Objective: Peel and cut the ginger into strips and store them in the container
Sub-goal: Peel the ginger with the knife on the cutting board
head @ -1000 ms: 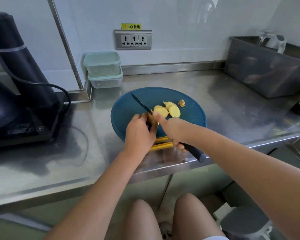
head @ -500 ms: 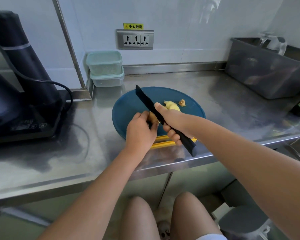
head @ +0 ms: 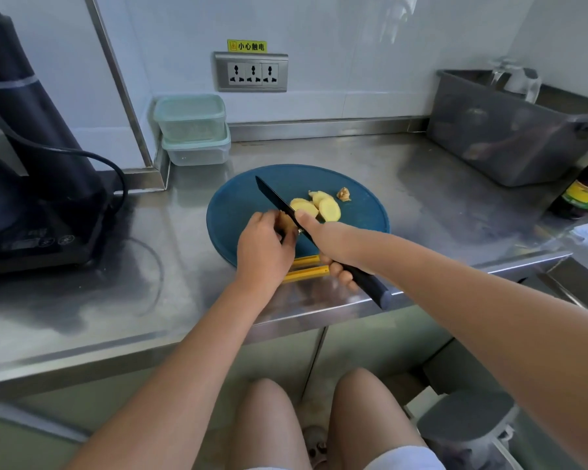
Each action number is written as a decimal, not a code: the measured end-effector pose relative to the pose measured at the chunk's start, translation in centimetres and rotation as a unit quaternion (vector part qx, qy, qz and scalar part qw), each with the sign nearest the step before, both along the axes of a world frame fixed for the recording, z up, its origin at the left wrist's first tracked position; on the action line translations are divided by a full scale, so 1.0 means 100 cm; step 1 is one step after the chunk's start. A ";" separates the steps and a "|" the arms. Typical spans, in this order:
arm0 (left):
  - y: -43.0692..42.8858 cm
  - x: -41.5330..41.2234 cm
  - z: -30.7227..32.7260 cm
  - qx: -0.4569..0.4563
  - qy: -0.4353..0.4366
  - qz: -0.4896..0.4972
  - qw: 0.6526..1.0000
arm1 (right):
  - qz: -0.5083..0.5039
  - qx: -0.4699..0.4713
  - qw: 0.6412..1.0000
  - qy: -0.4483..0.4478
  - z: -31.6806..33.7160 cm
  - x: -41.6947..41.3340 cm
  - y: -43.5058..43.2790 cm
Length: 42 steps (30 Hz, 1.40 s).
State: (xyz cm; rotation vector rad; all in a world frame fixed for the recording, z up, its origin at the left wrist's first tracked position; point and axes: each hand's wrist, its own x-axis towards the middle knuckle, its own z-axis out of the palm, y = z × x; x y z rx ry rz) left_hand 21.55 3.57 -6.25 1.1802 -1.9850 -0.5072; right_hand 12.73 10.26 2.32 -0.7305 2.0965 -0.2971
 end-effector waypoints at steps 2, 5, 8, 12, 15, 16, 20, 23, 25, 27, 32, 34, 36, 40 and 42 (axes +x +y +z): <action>0.000 0.001 -0.001 0.003 -0.007 -0.004 1.000 | 0.008 -0.007 1.000 0.005 0.000 0.002 -0.008; 0.000 0.002 -0.001 0.009 -0.008 -0.008 1.000 | 0.003 -0.020 1.000 -0.020 0.000 0.000 -0.018; -0.001 0.002 -0.001 0.013 -0.002 -0.013 1.000 | -0.003 -0.030 0.999 -0.043 0.000 -0.004 -0.025; -0.002 0.000 0.000 0.017 0.004 -0.008 1.000 | -0.006 -0.038 0.998 -0.041 0.000 0.000 -0.028; 0.000 0.001 0.000 0.019 0.002 -0.004 1.000 | -0.006 -0.032 0.999 -0.007 -0.002 0.004 -0.016; 0.000 0.002 0.000 0.018 0.005 -0.004 1.000 | -0.001 -0.026 1.000 0.001 -0.004 0.002 -0.010; 0.000 0.002 0.000 0.020 0.016 0.003 1.000 | 0.013 0.015 1.000 0.007 -0.010 -0.010 0.019; 0.003 0.000 0.002 0.017 0.012 0.004 1.000 | 0.014 0.017 1.000 0.005 -0.011 -0.013 0.023; 0.003 0.001 0.002 0.017 0.014 0.006 1.000 | 0.019 0.022 1.000 0.012 -0.011 -0.012 0.019; 0.003 0.000 0.001 0.015 0.015 0.010 1.000 | 0.022 0.027 0.999 0.024 -0.012 -0.010 0.015; 0.002 0.001 -0.003 0.004 -0.011 0.004 1.000 | 0.018 0.000 1.000 0.019 -0.008 -0.005 -0.001; 0.000 0.000 -0.003 0.004 -0.013 0.008 1.000 | 0.017 -0.017 1.000 0.009 -0.006 -0.007 -0.009; 0.001 -0.001 -0.003 0.011 -0.012 0.009 1.000 | 0.017 -0.022 1.000 0.003 -0.007 -0.006 -0.016; 0.007 -0.002 -0.003 0.026 0.003 -0.002 1.000 | 0.035 -0.026 0.999 0.011 -0.007 0.000 -0.034; 0.011 -0.002 -0.003 0.033 0.010 -0.009 0.999 | 0.058 -0.021 0.998 0.033 -0.007 0.001 -0.041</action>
